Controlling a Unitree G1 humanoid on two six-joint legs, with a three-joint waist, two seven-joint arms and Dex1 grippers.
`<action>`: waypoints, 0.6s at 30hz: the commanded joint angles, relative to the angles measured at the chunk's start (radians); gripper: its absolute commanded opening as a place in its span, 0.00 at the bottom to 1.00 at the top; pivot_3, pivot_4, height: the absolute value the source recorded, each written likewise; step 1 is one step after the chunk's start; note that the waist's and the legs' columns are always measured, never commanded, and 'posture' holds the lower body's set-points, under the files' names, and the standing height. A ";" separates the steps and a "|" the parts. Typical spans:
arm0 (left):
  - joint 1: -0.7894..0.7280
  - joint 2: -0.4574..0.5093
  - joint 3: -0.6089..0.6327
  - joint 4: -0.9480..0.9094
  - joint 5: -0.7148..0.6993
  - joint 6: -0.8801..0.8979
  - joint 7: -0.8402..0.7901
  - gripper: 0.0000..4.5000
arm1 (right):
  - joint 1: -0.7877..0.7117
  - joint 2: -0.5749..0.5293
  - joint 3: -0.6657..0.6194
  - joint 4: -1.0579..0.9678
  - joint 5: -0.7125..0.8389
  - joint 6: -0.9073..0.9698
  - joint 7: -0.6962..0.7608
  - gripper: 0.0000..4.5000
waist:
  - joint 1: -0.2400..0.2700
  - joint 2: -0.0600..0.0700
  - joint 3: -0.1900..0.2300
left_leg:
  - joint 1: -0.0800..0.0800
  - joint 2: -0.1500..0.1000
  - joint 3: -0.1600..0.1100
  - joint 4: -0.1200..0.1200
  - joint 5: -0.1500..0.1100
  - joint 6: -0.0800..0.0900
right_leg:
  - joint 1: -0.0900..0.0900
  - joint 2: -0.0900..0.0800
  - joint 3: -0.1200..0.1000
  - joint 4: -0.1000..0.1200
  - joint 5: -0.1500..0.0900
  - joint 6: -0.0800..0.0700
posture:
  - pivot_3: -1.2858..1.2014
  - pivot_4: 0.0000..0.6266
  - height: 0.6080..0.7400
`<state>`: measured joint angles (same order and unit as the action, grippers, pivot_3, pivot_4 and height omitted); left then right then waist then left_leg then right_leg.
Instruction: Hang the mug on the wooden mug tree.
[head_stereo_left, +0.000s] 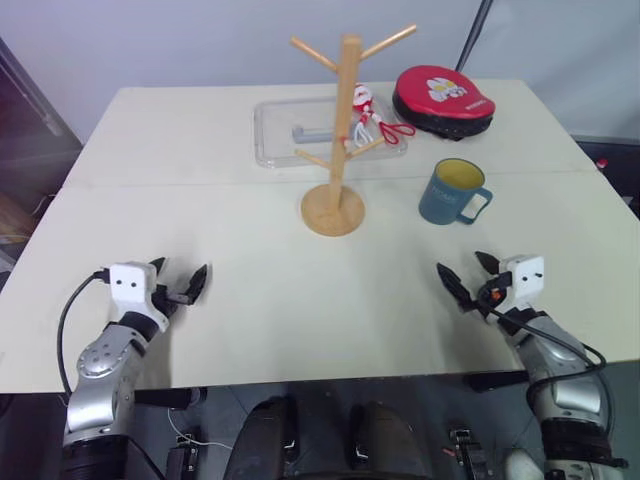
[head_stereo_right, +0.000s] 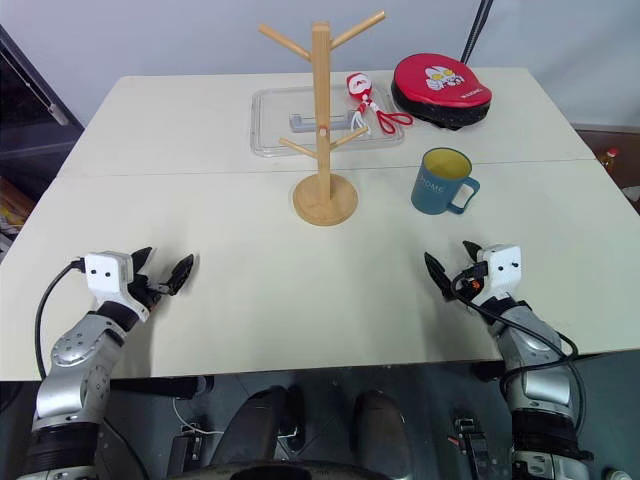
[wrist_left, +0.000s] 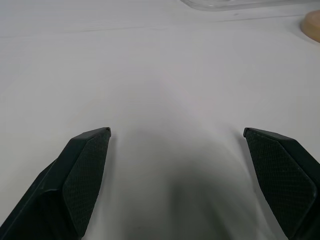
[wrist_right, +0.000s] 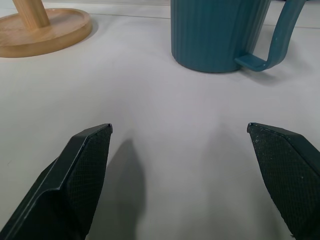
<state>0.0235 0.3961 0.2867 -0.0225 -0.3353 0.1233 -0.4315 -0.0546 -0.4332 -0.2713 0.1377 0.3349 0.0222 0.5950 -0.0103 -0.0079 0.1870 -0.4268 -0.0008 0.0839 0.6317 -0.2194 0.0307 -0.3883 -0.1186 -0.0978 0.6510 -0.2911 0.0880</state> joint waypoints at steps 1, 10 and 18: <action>-0.009 0.010 -0.003 -0.042 0.008 0.002 0.001 1.00 | 0.004 0.004 -0.008 -0.006 -0.004 -0.029 -0.006 1.00 | 0.000 0.000 0.000 | 0.000 0.000 0.000 0.000 0.000 0.000 | 0.000 0.000 0.000 0.000 0.000 0.000 | 0.52 0.24 1.00; -0.045 0.009 -0.072 -0.100 -0.025 0.015 -0.088 1.00 | 0.007 0.027 -0.001 -0.034 -0.035 -0.022 -0.086 1.00 | 0.000 -0.001 0.000 | 0.000 0.000 0.000 0.000 0.000 0.000 | 0.000 0.000 0.000 0.000 0.000 0.000 | 0.52 0.24 1.00; -0.049 0.058 -0.278 -0.317 -0.110 0.113 -0.316 1.00 | -0.043 0.071 -0.025 -0.014 -0.132 -0.060 -0.293 1.00 | -0.001 0.000 -0.001 | 0.000 0.000 0.000 0.000 -0.001 -0.002 | 0.000 0.000 0.000 0.000 0.000 0.000 | 0.52 0.24 1.00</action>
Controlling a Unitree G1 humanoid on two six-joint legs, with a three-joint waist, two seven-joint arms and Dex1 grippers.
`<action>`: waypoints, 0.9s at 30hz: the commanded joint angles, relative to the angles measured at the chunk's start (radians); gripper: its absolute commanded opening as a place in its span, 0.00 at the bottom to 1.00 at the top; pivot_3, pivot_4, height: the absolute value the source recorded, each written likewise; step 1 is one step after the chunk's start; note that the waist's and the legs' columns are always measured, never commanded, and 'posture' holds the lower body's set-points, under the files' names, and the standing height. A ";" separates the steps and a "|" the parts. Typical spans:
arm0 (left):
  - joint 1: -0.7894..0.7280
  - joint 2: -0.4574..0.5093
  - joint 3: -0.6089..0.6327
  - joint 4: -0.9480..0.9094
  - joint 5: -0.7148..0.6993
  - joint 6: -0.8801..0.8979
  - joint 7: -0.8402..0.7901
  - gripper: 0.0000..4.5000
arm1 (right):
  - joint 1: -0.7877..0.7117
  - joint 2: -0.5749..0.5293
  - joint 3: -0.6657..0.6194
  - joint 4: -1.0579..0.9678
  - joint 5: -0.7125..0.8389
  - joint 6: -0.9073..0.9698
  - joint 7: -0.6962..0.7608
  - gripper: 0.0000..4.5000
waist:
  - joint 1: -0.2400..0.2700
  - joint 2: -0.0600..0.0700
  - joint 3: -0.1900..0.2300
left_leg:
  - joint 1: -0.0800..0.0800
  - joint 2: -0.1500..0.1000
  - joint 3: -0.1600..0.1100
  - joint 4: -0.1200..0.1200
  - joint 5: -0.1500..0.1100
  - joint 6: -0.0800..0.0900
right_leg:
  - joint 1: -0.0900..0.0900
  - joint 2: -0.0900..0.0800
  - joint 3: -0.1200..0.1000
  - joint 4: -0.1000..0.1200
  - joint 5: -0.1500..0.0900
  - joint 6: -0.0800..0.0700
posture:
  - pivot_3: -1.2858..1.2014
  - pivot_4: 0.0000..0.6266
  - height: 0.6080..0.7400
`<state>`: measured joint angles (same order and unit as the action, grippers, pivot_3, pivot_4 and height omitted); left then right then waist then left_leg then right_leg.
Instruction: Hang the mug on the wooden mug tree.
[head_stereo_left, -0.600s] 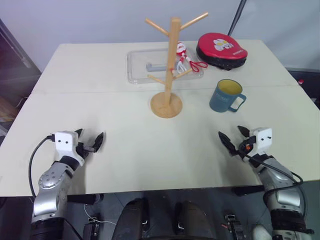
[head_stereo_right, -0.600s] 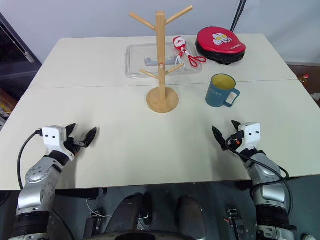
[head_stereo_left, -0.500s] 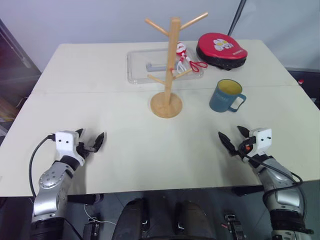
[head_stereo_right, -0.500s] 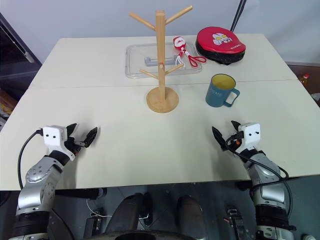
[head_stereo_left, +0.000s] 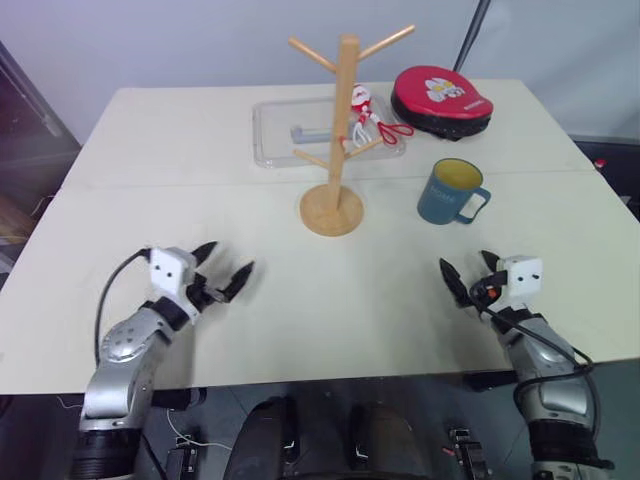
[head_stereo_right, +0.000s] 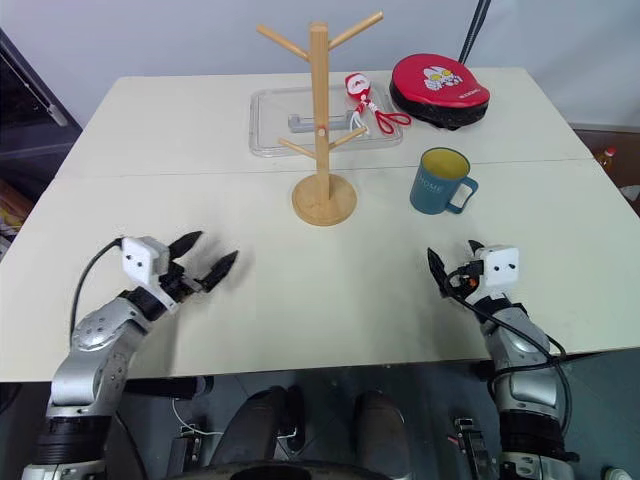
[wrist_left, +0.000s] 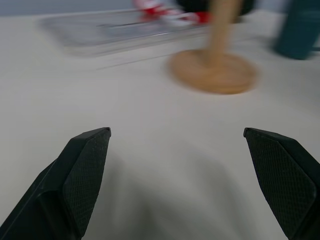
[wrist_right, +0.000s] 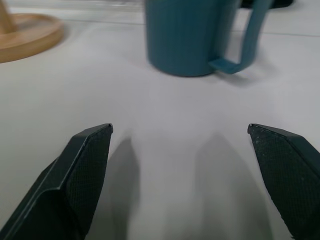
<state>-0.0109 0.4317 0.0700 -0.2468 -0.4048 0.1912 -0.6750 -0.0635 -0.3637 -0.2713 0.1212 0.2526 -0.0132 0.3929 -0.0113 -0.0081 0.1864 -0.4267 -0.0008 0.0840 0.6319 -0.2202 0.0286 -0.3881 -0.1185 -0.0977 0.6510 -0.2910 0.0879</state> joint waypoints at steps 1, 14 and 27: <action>-0.036 0.024 -0.078 -0.111 -0.055 0.067 -0.082 1.00 | -0.054 0.002 -0.028 0.022 -0.067 -0.028 -0.125 1.00 | -0.001 0.000 0.000 | 0.000 0.000 0.000 0.000 0.000 0.000 | 0.000 0.000 0.000 0.000 0.000 0.000 | 0.52 0.24 1.00; -0.142 0.008 -0.156 -0.174 -0.063 0.131 -0.096 1.00 | -0.258 0.008 -0.026 0.215 -0.125 -0.080 -0.283 1.00 | -0.001 0.000 0.000 | 0.000 0.000 0.001 0.001 0.004 -0.001 | 0.000 0.002 0.000 0.000 0.000 0.000 | 0.52 0.24 1.00; -0.123 0.012 -0.156 -0.186 -0.047 0.113 -0.082 1.00 | -0.376 0.004 -0.012 0.313 -0.147 -0.065 -0.347 1.00 | -0.001 0.000 0.000 | 0.000 0.000 0.001 0.001 0.004 -0.001 | 0.000 0.002 0.000 0.001 0.000 0.000 | 0.52 0.24 1.00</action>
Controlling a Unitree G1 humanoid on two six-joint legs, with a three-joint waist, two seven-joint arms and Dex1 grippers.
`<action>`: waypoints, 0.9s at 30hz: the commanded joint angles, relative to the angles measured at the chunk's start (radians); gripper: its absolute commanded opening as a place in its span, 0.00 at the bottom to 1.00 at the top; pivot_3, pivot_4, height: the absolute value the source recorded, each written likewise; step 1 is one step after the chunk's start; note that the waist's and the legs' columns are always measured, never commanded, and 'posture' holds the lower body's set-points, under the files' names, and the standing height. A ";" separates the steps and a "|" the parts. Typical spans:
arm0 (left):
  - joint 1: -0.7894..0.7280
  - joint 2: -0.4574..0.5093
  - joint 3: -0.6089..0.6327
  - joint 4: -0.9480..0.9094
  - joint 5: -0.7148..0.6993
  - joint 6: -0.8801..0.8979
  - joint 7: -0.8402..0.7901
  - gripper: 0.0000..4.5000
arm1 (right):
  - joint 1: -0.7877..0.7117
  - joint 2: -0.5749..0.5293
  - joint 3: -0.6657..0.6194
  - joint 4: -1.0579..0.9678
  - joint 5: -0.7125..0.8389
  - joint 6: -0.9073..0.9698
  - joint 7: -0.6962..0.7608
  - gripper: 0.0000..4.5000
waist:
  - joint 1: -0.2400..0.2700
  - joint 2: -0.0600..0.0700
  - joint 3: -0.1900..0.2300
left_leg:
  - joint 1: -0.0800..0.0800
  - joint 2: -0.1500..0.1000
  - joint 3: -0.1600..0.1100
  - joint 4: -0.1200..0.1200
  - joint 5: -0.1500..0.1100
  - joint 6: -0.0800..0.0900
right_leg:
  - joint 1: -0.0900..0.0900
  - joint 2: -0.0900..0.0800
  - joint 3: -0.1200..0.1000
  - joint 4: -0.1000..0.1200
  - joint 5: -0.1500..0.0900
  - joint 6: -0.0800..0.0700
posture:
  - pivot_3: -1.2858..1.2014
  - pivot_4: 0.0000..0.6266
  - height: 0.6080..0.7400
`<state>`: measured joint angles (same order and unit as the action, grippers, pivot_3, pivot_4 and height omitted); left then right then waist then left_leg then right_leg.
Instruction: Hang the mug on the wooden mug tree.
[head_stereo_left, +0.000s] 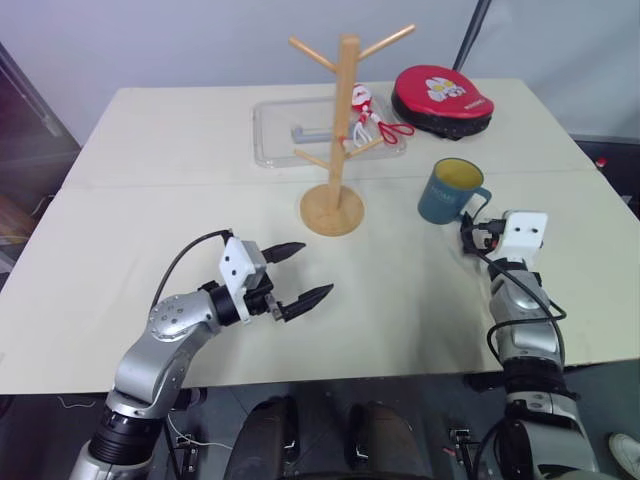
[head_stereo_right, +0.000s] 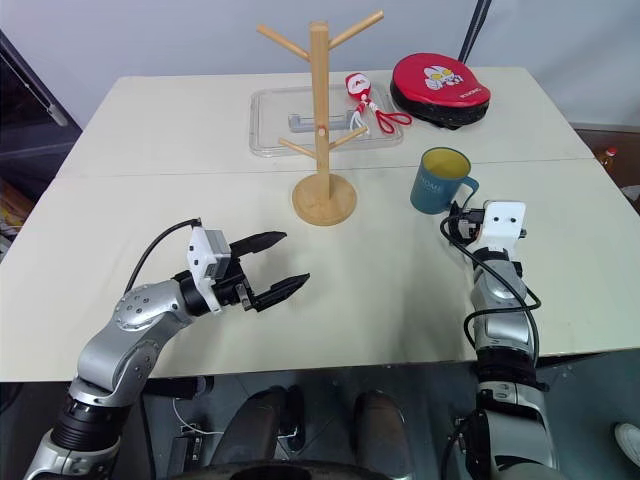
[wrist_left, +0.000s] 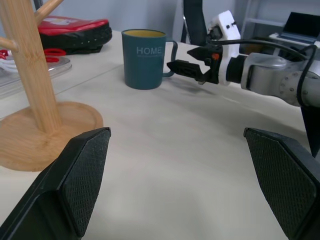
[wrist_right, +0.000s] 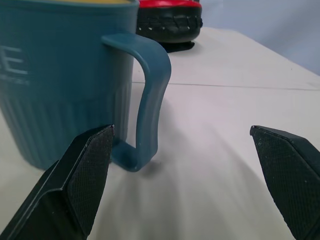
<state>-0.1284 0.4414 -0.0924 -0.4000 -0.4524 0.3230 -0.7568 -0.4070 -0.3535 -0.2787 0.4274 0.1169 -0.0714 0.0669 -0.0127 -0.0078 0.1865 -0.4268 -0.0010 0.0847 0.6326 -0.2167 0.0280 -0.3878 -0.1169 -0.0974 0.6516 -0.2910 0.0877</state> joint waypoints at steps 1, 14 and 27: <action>-0.007 0.002 0.007 -0.031 0.002 -0.019 -0.001 1.00 | -0.040 -0.007 -0.006 0.016 -0.013 -0.008 -0.026 1.00 | 0.000 0.000 0.000 | 0.000 0.000 0.000 0.000 0.000 0.000 | 0.000 0.000 0.000 0.000 0.000 0.000 | 0.52 0.24 1.00; -0.021 0.010 0.010 -0.019 0.008 -0.021 -0.012 1.00 | -0.165 0.005 -0.003 0.187 -0.011 0.002 -0.070 0.94 | -0.001 0.000 0.000 | 0.000 0.000 0.000 0.000 0.001 -0.002 | 0.000 0.000 0.000 0.000 0.000 0.000 | 0.52 0.24 1.00; -0.023 0.009 0.008 -0.010 0.014 -0.027 -0.012 1.00 | -0.145 0.042 0.001 0.129 0.028 0.015 -0.017 0.01 | -0.001 0.000 0.000 | 0.000 0.000 0.000 0.000 0.001 -0.002 | 0.000 0.000 0.000 0.000 0.000 0.000 | 0.52 0.24 1.00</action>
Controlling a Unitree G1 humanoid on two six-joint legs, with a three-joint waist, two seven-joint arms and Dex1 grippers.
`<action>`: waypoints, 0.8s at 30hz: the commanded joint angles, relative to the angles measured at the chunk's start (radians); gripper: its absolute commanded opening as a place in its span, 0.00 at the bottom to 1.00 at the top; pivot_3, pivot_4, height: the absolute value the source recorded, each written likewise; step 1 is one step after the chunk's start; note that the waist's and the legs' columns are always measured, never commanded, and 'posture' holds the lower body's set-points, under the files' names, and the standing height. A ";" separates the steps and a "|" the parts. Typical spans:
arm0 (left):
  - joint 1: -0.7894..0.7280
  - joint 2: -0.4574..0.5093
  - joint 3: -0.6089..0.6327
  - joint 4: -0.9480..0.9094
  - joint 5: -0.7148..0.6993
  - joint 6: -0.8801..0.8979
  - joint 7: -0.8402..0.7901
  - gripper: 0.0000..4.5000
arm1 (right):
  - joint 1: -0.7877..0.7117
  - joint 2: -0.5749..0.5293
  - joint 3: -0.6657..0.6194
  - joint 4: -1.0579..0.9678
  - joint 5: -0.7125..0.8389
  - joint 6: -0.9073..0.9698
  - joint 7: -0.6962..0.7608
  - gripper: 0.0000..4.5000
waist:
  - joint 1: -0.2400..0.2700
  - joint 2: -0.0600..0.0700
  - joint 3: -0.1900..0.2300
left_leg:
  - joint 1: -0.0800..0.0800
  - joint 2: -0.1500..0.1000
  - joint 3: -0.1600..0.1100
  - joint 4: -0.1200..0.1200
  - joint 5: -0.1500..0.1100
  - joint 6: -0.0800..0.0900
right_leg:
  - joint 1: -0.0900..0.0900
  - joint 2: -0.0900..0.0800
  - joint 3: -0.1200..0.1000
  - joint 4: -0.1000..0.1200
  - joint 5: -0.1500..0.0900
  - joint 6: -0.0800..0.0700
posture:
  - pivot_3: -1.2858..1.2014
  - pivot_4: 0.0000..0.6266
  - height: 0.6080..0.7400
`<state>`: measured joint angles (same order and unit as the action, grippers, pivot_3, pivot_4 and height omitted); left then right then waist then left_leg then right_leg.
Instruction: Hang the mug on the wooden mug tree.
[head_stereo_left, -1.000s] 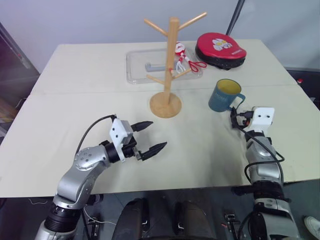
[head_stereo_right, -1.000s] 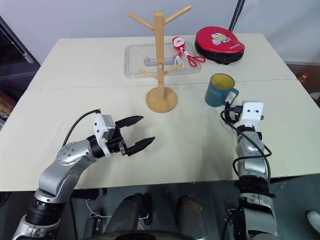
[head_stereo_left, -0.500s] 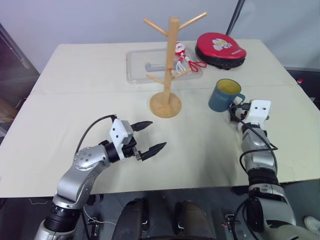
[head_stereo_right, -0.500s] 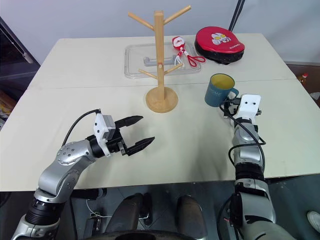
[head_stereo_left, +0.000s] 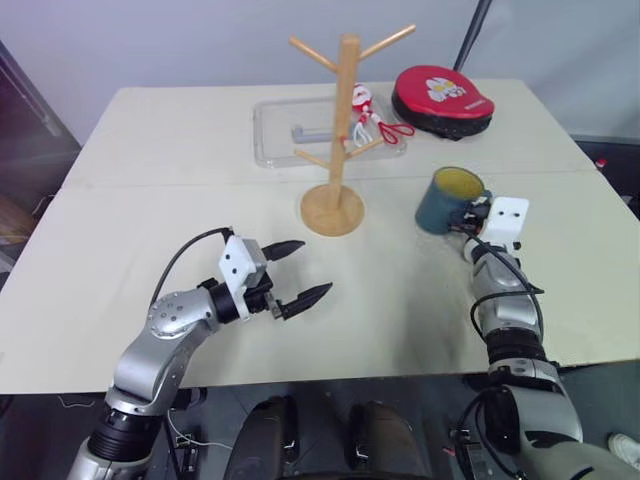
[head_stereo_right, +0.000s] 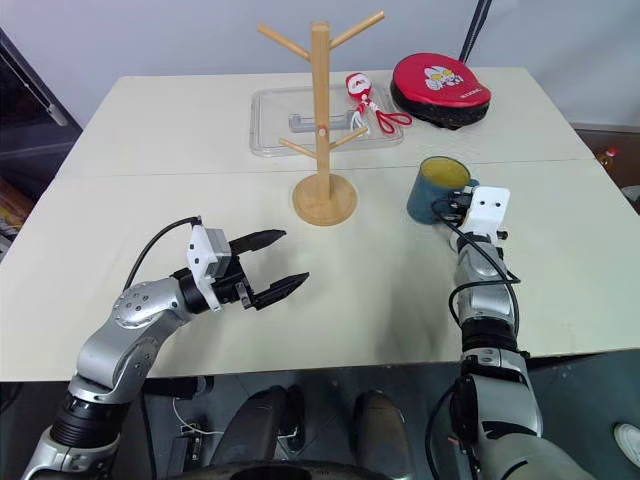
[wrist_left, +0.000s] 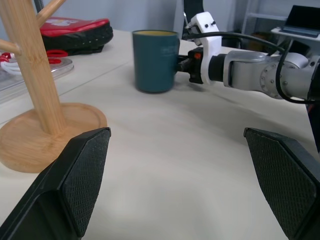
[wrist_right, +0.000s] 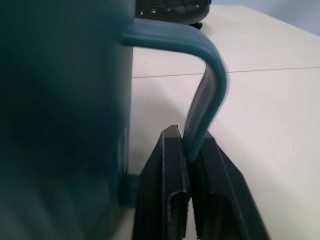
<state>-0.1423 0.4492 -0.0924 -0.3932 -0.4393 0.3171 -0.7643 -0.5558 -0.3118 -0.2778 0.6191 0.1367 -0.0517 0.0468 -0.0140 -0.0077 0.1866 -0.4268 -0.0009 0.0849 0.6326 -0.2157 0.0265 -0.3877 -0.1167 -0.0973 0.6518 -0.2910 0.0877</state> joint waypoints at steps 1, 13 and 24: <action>-0.010 0.002 0.008 -0.017 0.001 -0.021 -0.005 1.00 | 0.008 0.001 0.002 -0.073 0.006 -0.002 0.005 0.01 | 0.000 0.000 0.000 | 0.000 0.000 0.000 0.000 0.000 0.000 | 0.000 0.000 0.000 0.000 0.000 0.000 | 0.52 0.24 1.00; -0.004 0.065 0.143 0.086 0.014 -0.083 -0.012 1.00 | 0.155 -0.187 0.385 -0.813 -0.184 0.175 0.394 0.01 | -0.001 0.001 0.001 | 0.000 0.002 0.000 0.000 -0.003 0.004 | -0.002 0.002 0.001 0.000 0.000 0.000 | 0.52 0.24 1.00; -0.041 0.109 0.275 0.117 -0.060 -0.093 -0.037 1.00 | -0.080 -0.168 0.474 -0.954 -0.262 0.532 0.452 0.01 | 0.002 0.000 0.001 | -0.001 0.000 0.000 0.000 -0.003 0.003 | -0.002 -0.001 0.000 -0.001 0.000 0.000 | 0.52 0.24 1.00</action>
<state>-0.1654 0.5476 0.1336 -0.2531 -0.4590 0.2293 -0.8004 -0.5953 -0.4779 0.2001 -0.2776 -0.1109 0.4450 0.4915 -0.0118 -0.0075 0.1875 -0.4278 -0.0006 0.0846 0.6324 -0.2181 0.0295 -0.3897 -0.1176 -0.0969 0.6512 -0.2910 0.0876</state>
